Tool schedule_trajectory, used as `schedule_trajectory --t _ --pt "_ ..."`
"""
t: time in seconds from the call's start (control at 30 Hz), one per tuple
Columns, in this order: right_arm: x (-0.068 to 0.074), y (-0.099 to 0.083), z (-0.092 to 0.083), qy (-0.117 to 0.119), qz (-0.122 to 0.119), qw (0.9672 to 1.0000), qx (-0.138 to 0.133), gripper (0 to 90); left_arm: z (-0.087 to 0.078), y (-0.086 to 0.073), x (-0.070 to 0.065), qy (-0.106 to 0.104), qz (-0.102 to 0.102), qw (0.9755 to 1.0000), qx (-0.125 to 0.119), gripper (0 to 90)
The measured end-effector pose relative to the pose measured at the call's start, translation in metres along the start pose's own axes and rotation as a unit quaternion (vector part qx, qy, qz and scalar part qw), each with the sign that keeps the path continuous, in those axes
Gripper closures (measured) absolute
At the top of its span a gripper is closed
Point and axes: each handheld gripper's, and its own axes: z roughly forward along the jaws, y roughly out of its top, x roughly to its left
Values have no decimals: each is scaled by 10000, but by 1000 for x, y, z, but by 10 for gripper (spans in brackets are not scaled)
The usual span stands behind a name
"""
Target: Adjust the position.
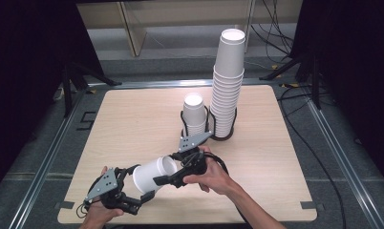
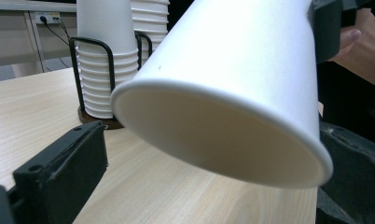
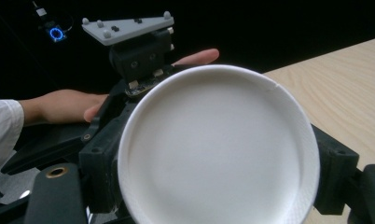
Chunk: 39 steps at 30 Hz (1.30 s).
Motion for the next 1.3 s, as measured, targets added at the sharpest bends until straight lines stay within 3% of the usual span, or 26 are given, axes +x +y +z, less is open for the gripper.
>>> schedule_trajectory --t 0.1,0.33,0.37,0.5,0.53,0.77,1.0,1.03,1.17,1.27,1.3 --pt "0 -2 4 51 -31 10000 1 236 -1 1 -1 5 66 9999 90 0" --pt "0 -4 9 147 62 9999 9 236 -1 0 -1 -96 155 9998 -44 0" --pt "1 -5 9 150 83 9998 26 236 -3 1 -1 -69 182 9998 55 0" --pt "0 -5 9 153 82 9998 23 235 -1 0 -1 -227 203 9995 -67 46" --pt "-1 -5 9 172 78 9998 -50 235 -3 1 -2 -144 203 9997 43 51" --pt "-3 -6 8 232 144 9996 -70 235 -5 2 -1 -174 210 9996 118 79" --pt "-2 -6 7 196 90 9997 102 222 -5 3 -2 -226 321 9989 240 108" --pt "-1 -5 7 151 -9 9996 244 213 -4 3 -2 -229 370 9987 280 111" --pt "2 -3 6 23 -164 9992 363 178 -5 3 -1 -246 419 9980 406 120" --pt "3 -2 6 38 -96 9988 472 164 -5 3 -1 -259 486 9973 487 124" --pt "4 -1 5 -60 -111 9988 482 155 -6 4 0 -233 588 9963 584 124"
